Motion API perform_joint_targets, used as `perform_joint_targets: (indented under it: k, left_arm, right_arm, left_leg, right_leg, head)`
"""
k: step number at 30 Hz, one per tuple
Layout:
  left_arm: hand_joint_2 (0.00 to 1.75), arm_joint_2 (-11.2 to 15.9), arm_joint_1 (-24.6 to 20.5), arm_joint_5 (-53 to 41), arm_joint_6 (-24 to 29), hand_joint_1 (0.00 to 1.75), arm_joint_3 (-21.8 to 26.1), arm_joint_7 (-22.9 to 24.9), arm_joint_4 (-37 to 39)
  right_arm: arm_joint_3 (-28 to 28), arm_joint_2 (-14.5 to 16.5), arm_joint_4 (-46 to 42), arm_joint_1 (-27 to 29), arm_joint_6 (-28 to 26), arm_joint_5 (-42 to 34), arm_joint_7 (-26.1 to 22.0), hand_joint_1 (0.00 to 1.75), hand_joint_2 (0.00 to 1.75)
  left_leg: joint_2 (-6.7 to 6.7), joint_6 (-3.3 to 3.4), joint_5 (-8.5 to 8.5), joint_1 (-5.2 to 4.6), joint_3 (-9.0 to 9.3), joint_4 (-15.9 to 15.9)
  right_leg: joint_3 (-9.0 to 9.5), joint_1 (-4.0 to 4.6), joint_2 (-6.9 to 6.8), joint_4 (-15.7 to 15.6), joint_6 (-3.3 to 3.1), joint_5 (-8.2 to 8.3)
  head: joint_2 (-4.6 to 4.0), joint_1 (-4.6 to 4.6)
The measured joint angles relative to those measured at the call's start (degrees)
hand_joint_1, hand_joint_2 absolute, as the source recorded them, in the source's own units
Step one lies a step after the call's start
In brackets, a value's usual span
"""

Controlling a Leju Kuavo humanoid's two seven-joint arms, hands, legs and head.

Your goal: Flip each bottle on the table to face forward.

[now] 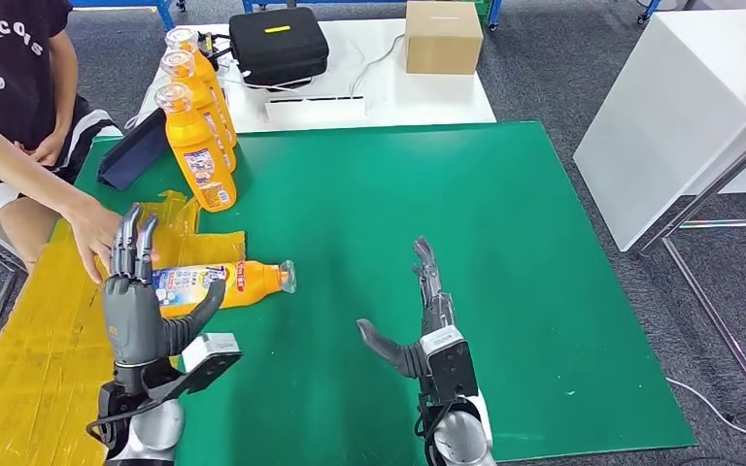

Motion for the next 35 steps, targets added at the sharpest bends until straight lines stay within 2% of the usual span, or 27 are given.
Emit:
perform_joint_targets:
  k: [4, 6, 8, 12, 15, 18, 35]
  left_arm:
    - [1.75, 1.09, 1.26, 20.47, -15.47, 0.00, -3.86, 0.44, -0.21]
    - [1.75, 1.61, 2.53, 31.35, -26.59, 0.00, -5.01, 2.19, -0.90]
    - [1.75, 2.22, 4.22, 39.61, -35.44, 0.00, -5.72, 4.01, -1.36]
    - [1.75, 3.62, 6.72, 46.07, -43.43, 0.00, -6.88, 4.82, -1.39]
    - [1.75, 4.45, 8.03, 47.59, -46.22, 0.00, -8.41, 4.85, -1.32]
    - [1.75, 4.95, 8.80, 47.96, -46.67, 0.00, -9.95, 4.96, -1.20]
    - [1.75, 5.97, 10.56, 46.56, -42.79, 0.00, -11.18, 5.65, -1.33]
  right_arm:
    - [-0.19, -0.15, -1.34, 0.94, -1.15, 1.16, -0.21, 0.00, 1.75]
    - [-0.33, -0.22, -2.56, 1.66, -1.59, 1.97, -0.54, 0.00, 1.75]
    - [-0.42, -0.26, -3.88, 2.33, -1.70, 2.54, -0.78, 0.00, 1.75]
    - [-0.31, -0.35, -5.45, 2.92, -1.33, 3.01, -1.30, 0.00, 1.75]
    - [0.27, -0.38, -6.07, 3.17, -1.05, 3.24, -1.47, 0.00, 1.75]
    - [0.68, -0.46, -6.41, 3.46, -0.64, 3.12, -1.35, 0.00, 1.75]
    - [0.83, -0.80, -6.57, 3.86, 3.78, 1.26, 0.76, 0.00, 1.75]
  left_leg:
    - [-0.02, 0.00, 0.00, -0.01, -0.02, 0.00]
    - [0.02, 0.01, -0.02, -0.03, -0.03, 0.00]
    - [0.04, 0.00, -0.04, -0.04, -0.05, 0.00]
    - [0.02, 0.00, -0.06, -0.03, -0.08, 0.00]
    - [0.03, 0.00, -0.05, -0.01, -0.07, -0.01]
    - [0.02, 0.00, -0.05, -0.01, -0.06, -0.01]
    - [0.02, 0.00, -0.05, -0.01, -0.06, -0.01]
  right_leg:
    - [0.02, -0.01, 0.00, 0.01, 0.00, 0.00]
    - [0.01, -0.02, 0.01, 0.01, 0.00, 0.00]
    - [-0.03, -0.02, 0.01, 0.00, 0.01, -0.01]
    - [-0.08, -0.02, 0.01, 0.00, 0.00, -0.02]
    - [-0.07, -0.01, 0.00, -0.01, 0.00, -0.02]
    - [-0.06, 0.00, 0.00, 0.00, 0.00, -0.01]
    - [-0.04, -0.01, 0.00, 0.00, 0.00, -0.01]
  head:
    - [0.00, 0.01]
    - [0.00, 0.01]
    - [0.00, 0.01]
    - [0.00, 0.01]
    - [0.00, 0.00]
    - [0.00, 0.01]
    - [0.00, 0.01]
